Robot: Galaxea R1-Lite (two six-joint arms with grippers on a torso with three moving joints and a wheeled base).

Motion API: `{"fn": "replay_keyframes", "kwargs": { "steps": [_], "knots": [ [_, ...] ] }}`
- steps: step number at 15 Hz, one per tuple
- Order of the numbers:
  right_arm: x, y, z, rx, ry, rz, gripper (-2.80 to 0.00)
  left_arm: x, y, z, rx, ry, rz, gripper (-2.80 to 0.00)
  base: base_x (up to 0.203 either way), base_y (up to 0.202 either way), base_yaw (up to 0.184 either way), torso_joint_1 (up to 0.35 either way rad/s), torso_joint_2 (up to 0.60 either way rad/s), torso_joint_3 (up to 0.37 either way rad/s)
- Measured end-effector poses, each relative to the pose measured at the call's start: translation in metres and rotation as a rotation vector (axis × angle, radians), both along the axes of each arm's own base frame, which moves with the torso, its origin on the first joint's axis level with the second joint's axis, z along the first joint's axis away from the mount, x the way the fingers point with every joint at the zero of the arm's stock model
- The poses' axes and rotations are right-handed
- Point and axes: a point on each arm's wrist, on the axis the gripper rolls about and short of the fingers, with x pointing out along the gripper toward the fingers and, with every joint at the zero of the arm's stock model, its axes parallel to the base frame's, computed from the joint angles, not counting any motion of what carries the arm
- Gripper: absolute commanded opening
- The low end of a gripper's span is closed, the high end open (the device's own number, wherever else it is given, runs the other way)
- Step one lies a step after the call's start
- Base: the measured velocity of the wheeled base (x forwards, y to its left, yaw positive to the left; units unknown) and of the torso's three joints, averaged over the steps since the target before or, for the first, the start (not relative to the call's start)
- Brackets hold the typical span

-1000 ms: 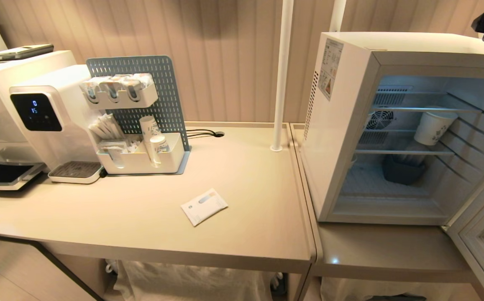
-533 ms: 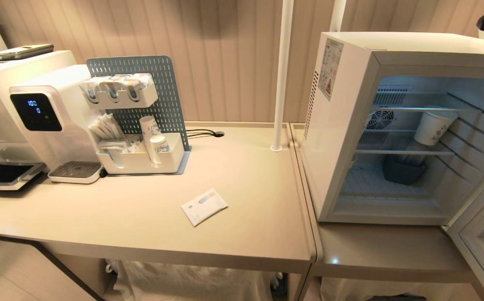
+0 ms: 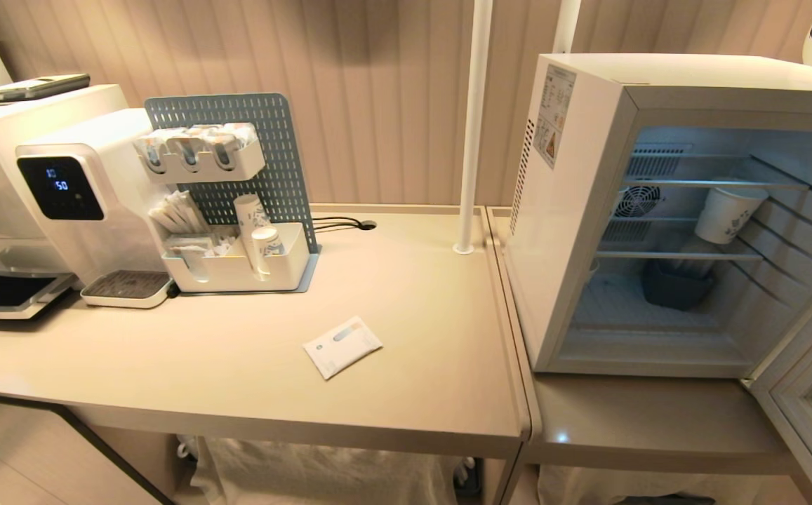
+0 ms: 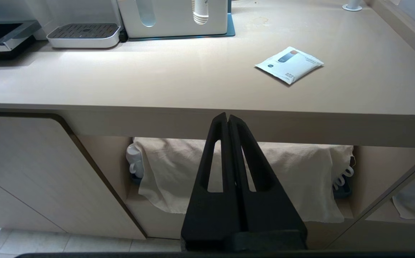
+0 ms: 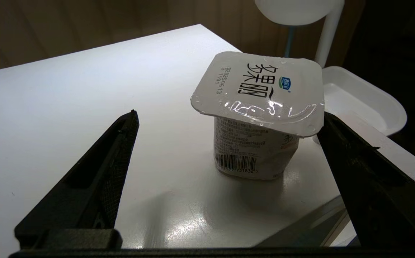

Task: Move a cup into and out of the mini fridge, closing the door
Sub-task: Put the yoghurt in the freezer

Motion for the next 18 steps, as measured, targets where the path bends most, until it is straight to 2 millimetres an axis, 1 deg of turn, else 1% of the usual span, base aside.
{"fn": "replay_keyframes", "kwargs": {
  "steps": [6, 11, 18],
  "knots": [
    [0.009, -0.001, -0.001, 0.000, 0.000, 0.000, 0.00, 0.000, 0.000, 0.000, -0.001, 0.000, 0.000, -2.80, 0.000, 0.000, 0.000, 0.000, 0.00, 0.000],
    [0.021, -0.002, -0.008, 0.003, 0.014, -0.001, 0.00, 0.000, 0.000, 0.000, -0.001, 0.000, 0.000, -2.80, 0.000, 0.000, 0.000, 0.000, 0.00, 0.000],
    [0.027, -0.016, -0.005, 0.003, 0.001, -0.040, 0.00, 0.000, 0.000, 0.000, -0.001, 0.001, 0.000, -2.80, 0.000, 0.000, 0.000, 0.000, 0.00, 0.000]
  ]
}}
